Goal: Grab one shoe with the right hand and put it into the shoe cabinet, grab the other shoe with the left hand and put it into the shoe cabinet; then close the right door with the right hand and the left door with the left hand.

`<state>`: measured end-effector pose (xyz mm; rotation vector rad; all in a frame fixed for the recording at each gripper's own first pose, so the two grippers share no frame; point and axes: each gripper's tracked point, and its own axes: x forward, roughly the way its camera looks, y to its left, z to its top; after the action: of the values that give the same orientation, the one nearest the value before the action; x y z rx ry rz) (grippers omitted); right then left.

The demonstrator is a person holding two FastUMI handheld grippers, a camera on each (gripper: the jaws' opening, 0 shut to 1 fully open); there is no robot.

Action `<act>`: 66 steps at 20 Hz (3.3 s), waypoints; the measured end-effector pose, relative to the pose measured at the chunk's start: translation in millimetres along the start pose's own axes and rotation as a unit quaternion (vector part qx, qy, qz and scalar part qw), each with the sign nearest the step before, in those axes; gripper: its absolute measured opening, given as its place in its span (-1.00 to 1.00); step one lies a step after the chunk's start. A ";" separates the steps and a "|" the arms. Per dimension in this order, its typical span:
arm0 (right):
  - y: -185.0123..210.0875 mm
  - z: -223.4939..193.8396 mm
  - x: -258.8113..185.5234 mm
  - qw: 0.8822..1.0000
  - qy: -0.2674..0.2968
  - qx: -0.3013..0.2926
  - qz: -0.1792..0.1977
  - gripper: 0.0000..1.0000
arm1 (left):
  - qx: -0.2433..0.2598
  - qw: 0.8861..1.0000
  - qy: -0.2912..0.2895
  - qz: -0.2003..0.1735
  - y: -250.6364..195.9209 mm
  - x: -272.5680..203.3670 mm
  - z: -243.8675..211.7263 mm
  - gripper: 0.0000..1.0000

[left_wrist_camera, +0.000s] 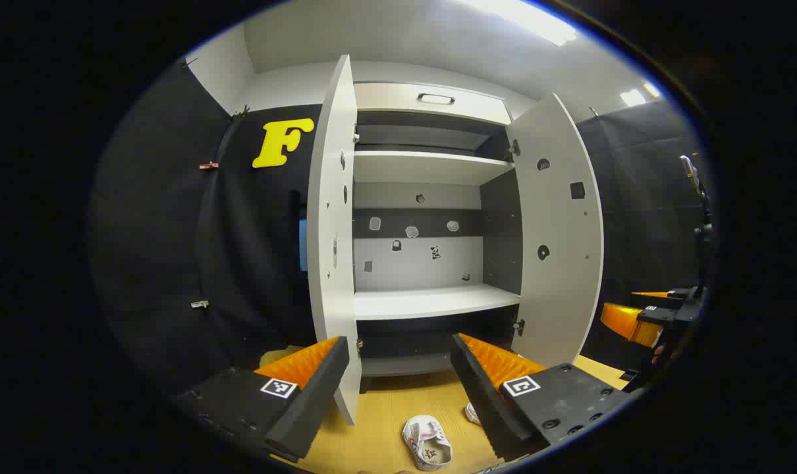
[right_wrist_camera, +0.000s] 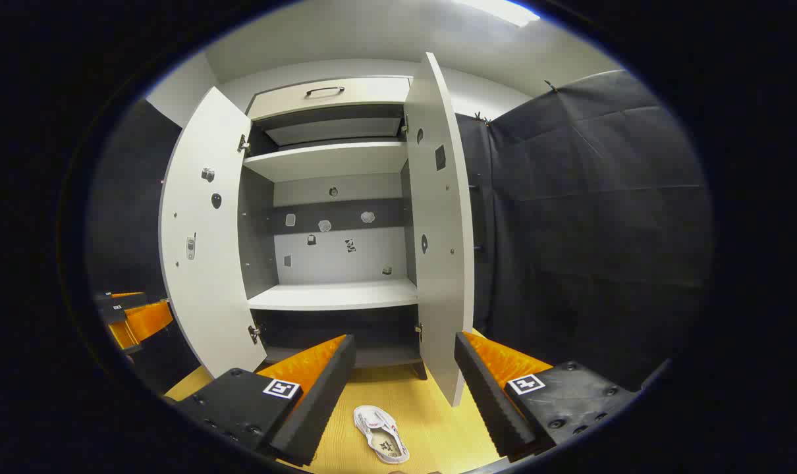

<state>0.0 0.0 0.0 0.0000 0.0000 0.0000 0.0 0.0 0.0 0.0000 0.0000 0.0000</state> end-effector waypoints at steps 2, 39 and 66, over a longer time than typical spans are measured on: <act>2.4 -3.0 -1.6 1.000 0.006 0.001 0.003 0.97 | -0.003 1.000 0.006 0.002 2.1 -2.1 -5.4 0.94; 79.3 -217.0 8.7 0.954 0.272 -0.009 0.123 0.98 | -0.017 0.997 0.078 0.020 28.7 -1.1 -77.3 0.94; 70.3 -410.7 99.7 0.921 0.387 -0.035 0.036 -0.24 | -0.020 0.987 0.154 0.045 60.6 -14.7 -143.5 0.92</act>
<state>99.7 70.3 -410.7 -0.0718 0.7944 0.0743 -14.7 60.6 -143.5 -0.0405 0.3089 0.0913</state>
